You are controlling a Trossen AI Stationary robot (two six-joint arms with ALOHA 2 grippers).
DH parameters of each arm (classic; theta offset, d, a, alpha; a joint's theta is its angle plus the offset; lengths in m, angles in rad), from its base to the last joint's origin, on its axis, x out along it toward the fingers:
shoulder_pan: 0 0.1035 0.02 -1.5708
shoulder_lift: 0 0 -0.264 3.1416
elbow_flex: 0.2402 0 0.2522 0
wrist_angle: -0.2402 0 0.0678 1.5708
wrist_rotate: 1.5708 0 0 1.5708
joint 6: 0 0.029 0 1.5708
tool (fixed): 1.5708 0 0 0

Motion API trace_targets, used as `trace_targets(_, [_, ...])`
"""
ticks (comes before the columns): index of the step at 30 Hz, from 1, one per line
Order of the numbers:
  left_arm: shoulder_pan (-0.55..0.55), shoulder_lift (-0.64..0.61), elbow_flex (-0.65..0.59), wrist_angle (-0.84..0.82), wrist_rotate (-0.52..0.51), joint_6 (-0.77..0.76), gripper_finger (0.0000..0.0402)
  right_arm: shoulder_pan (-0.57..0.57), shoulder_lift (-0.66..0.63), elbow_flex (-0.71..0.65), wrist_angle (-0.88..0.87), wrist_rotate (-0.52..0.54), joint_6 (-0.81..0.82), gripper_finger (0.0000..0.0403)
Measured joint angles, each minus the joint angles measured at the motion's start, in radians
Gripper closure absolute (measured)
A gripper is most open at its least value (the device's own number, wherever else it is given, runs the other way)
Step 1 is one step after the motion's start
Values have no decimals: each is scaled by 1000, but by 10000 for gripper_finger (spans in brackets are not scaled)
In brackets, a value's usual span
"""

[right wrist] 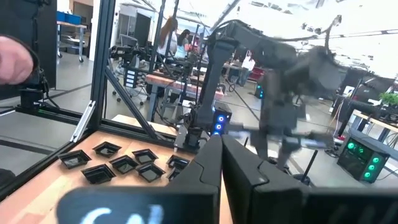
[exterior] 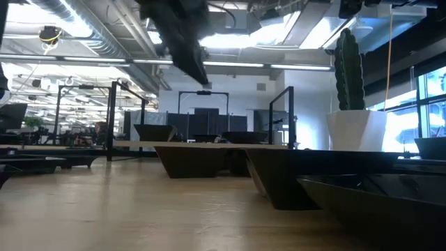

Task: Pick & Place Mini shaped plates
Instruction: Stack the leaf-shaped plate on top of the leaf-shaped plate on the shelf

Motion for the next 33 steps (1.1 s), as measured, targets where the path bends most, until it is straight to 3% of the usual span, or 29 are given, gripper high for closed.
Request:
trace_targets(5, [-2, 98, 0, 10, -75, -14, 326, 0, 0, 0, -1, 0, 5, 389])
trace_targets(13, [-13, 196, 0, -3, -99, 26, 249, 0, 0, 0, -16, -19, 6, 389])
trace_targets(18, [-19, 252, 0, 32, -239, 38, 217, 0, 0, 0, -16, -19, 6, 389])
trace_targets(21, [-20, 265, 0, 41, -284, 52, 211, 0, 0, 0, -15, -20, 7, 389])
trace_targets(33, [-19, 276, 0, 59, -293, 81, 221, 0, 0, 0, -15, -26, 13, 389])
